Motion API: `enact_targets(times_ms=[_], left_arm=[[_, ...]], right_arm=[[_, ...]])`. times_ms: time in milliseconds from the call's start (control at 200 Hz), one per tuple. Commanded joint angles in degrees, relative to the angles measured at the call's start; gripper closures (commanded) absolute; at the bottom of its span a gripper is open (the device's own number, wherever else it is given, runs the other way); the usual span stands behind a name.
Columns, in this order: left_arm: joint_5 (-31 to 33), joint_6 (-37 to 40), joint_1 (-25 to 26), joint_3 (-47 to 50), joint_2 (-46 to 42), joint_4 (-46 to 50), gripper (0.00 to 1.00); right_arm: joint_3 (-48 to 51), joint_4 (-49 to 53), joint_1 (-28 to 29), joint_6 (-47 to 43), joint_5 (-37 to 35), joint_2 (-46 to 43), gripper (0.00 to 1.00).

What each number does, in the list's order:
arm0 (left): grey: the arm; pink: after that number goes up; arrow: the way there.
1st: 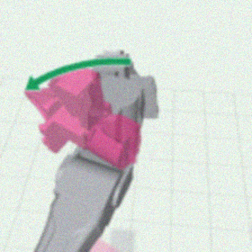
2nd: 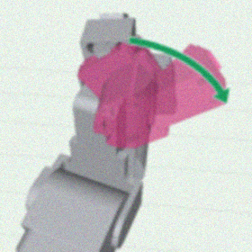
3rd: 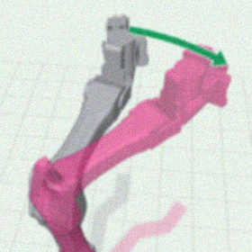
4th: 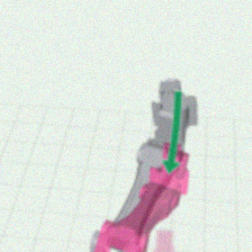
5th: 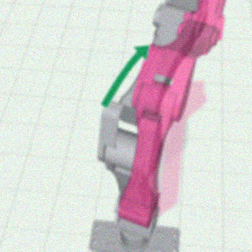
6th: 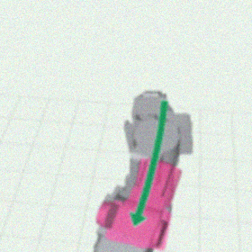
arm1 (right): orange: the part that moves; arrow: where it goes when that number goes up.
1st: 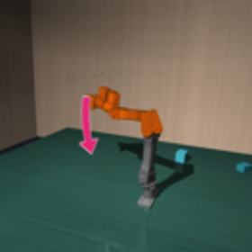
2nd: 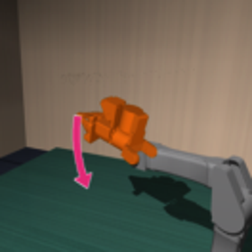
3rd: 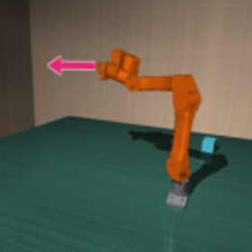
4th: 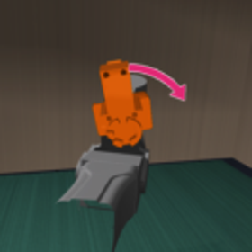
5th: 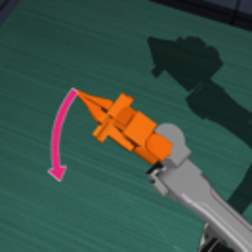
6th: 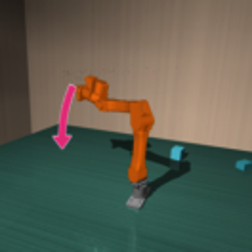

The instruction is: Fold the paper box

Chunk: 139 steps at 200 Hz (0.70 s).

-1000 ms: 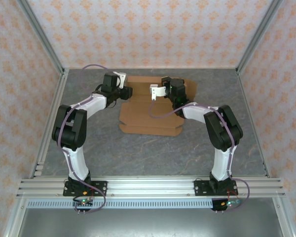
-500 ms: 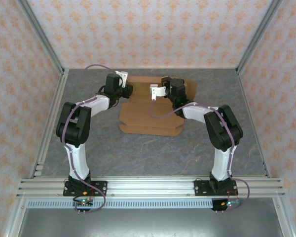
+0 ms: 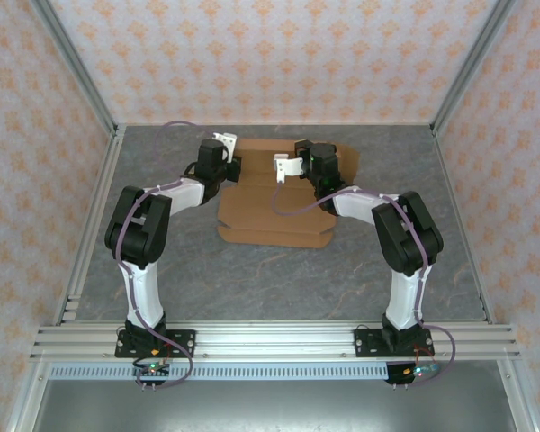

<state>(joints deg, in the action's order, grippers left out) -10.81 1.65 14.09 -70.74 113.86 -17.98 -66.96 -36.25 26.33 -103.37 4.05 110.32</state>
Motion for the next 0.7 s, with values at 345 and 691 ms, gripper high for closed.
enact_targets(times_ms=[345,691], left_arm=[[1.25,1.08,1.41,1.56,-0.02,-5.27,1.0],[4.04,0.25,1.91,2.74,-2.09,-4.53,1.0]], right_arm=[[-0.63,3.11,0.4,-0.69,0.86,-0.87,1.0],[-0.09,2.51,0.55,0.35,1.56,-1.81,0.78]])
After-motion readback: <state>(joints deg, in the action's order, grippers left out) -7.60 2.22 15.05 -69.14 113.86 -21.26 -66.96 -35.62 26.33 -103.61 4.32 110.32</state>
